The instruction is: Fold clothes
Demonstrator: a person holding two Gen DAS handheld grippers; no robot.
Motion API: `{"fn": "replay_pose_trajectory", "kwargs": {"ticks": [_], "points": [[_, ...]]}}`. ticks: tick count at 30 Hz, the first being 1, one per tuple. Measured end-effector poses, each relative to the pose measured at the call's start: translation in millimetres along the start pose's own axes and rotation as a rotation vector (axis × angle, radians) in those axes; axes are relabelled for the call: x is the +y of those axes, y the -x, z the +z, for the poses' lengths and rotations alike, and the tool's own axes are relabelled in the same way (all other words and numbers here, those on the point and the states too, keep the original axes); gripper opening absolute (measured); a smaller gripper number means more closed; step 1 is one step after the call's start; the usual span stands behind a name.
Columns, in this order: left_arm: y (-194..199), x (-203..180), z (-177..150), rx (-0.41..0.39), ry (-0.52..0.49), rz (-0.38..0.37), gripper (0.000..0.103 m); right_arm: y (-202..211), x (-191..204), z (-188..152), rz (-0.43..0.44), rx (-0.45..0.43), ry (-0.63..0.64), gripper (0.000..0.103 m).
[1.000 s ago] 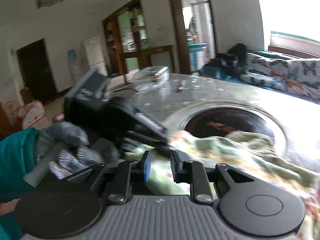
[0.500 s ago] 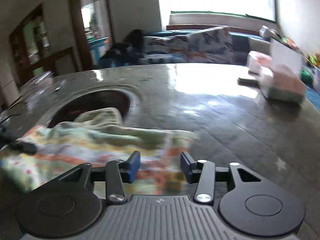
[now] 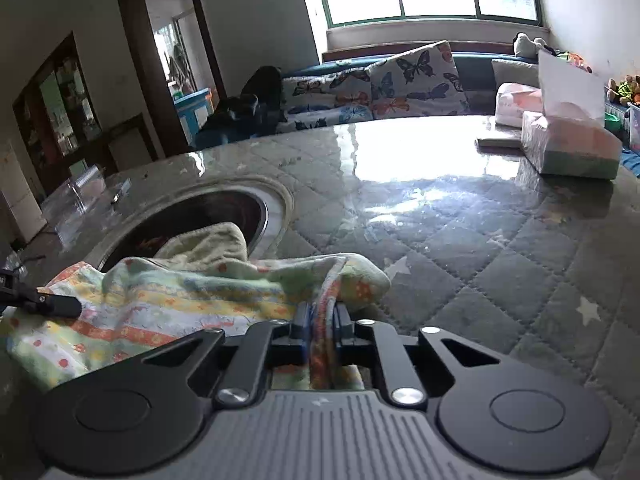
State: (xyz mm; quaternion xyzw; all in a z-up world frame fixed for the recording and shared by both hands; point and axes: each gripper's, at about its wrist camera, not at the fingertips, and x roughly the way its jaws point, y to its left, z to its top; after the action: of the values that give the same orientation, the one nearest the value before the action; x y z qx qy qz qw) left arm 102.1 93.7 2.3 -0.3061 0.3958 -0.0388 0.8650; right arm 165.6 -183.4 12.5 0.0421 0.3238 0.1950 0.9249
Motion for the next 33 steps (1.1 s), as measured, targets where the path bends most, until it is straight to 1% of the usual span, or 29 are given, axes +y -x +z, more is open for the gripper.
{"fn": "replay_pose_trajectory", "kwargs": {"ticks": [4, 8, 14, 17, 21, 23, 25, 27, 29, 30, 32, 33], "points": [[1, -26, 11, -0.012, -0.072, -0.041, 0.011, 24, -7, 8, -0.021, -0.062, -0.011, 0.008], [-12, -63, 21, -0.006, -0.147, -0.084, 0.01, 46, -17, 16, -0.057, -0.116, -0.026, 0.008], [-48, -121, 26, 0.024, -0.235, -0.165, 0.01, 78, -52, 27, -0.178, -0.18, -0.065, 0.008], [-66, -147, 23, 0.04, -0.275, -0.209, 0.01, 92, -75, 27, -0.249, -0.211, -0.084, 0.008], [-89, -178, 21, 0.055, -0.316, -0.261, 0.01, 105, -104, 24, -0.32, -0.241, -0.126, 0.008], [-101, -187, 18, 0.069, -0.337, -0.288, 0.011, 107, -115, 20, -0.347, -0.231, -0.142, 0.008], [-119, -191, 13, 0.116, -0.332, -0.282, 0.011, 103, -133, 15, -0.383, -0.187, -0.168, 0.008], [-137, -191, 4, 0.189, -0.333, -0.263, 0.011, 97, -145, 6, -0.403, -0.144, -0.182, 0.008], [-153, -186, -7, 0.256, -0.327, -0.225, 0.013, 91, -155, -3, -0.423, -0.102, -0.184, 0.008], [-157, -183, -12, 0.276, -0.326, -0.204, 0.014, 87, -158, -6, -0.432, -0.084, -0.185, 0.008], [-161, -177, -16, 0.293, -0.324, -0.18, 0.022, 80, -164, -12, -0.435, -0.052, -0.206, 0.008], [-161, -175, -16, 0.296, -0.323, -0.18, 0.021, 77, -167, -13, -0.434, -0.039, -0.215, 0.009]]}}
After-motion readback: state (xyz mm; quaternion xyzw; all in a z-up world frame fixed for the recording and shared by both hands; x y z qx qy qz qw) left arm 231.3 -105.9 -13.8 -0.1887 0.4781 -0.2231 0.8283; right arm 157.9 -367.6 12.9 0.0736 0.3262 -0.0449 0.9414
